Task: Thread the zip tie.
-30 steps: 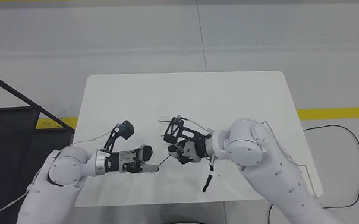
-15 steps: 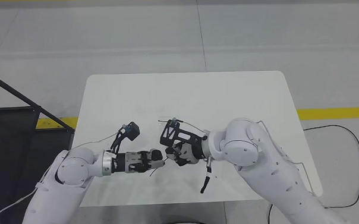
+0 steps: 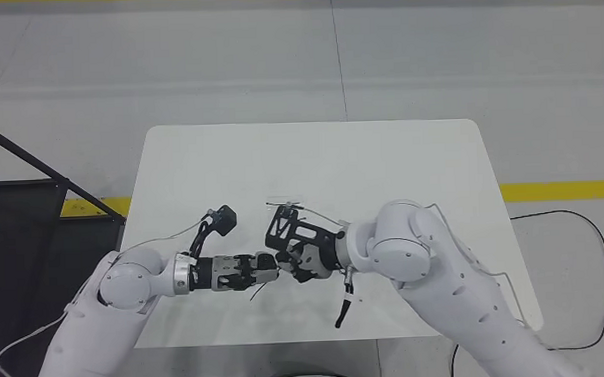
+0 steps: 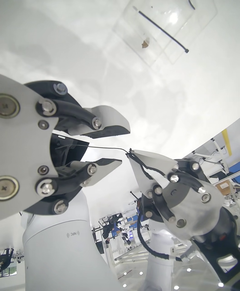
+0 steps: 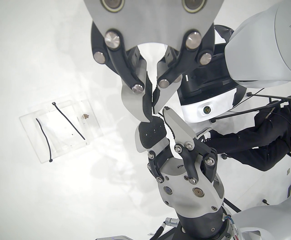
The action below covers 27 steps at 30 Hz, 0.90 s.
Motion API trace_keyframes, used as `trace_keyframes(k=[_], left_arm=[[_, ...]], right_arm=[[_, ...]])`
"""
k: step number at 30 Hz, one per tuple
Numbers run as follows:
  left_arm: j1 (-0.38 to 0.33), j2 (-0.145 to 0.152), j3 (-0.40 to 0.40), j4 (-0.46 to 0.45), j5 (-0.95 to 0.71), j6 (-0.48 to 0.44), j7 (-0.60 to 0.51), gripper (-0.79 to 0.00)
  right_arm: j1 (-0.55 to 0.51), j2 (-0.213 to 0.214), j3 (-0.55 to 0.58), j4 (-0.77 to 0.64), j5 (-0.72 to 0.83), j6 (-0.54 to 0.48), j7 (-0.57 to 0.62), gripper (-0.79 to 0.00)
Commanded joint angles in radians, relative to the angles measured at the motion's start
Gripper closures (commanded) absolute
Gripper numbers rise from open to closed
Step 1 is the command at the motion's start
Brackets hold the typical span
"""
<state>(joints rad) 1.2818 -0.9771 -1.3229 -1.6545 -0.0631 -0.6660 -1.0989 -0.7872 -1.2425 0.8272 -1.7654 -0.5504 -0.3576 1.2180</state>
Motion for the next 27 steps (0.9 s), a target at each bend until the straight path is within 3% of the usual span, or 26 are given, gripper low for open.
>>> trace_keyframes(k=[1,8,13,22,23,24,25,27], left_arm=[[-0.001,0.001,0.003,0.001,0.002,-0.002,0.003,-0.277],[-0.007,0.004,0.021,0.006,0.007,-0.003,0.014,-0.252],[-0.011,0.007,0.028,0.008,0.009,-0.003,0.023,-0.114],[-0.014,0.013,0.036,0.010,0.014,-0.003,0.038,-0.006],[-0.014,0.014,0.035,0.010,0.016,-0.002,0.042,0.000],[-0.014,0.014,0.034,0.010,0.020,-0.001,0.047,0.000],[-0.013,0.015,0.033,0.009,0.027,0.000,0.052,0.000],[-0.011,0.016,0.031,0.007,0.035,0.002,0.063,0.000]], right_arm=[[0.002,0.000,-0.003,0.001,-0.001,0.001,-0.002,0.000],[0.009,0.000,-0.017,0.003,0.001,0.005,-0.003,0.000],[0.014,0.001,-0.023,0.005,0.002,0.010,-0.005,0.000],[0.016,0.003,-0.027,0.004,0.001,0.013,-0.011,0.000],[0.016,0.004,-0.026,0.004,0.001,0.015,-0.012,-0.040],[0.015,0.004,-0.024,0.004,0.002,0.017,-0.014,-0.225],[0.014,0.005,-0.022,0.001,0.003,0.018,-0.016,-0.308],[0.006,0.008,-0.012,-0.005,0.003,0.020,-0.025,-0.326]])
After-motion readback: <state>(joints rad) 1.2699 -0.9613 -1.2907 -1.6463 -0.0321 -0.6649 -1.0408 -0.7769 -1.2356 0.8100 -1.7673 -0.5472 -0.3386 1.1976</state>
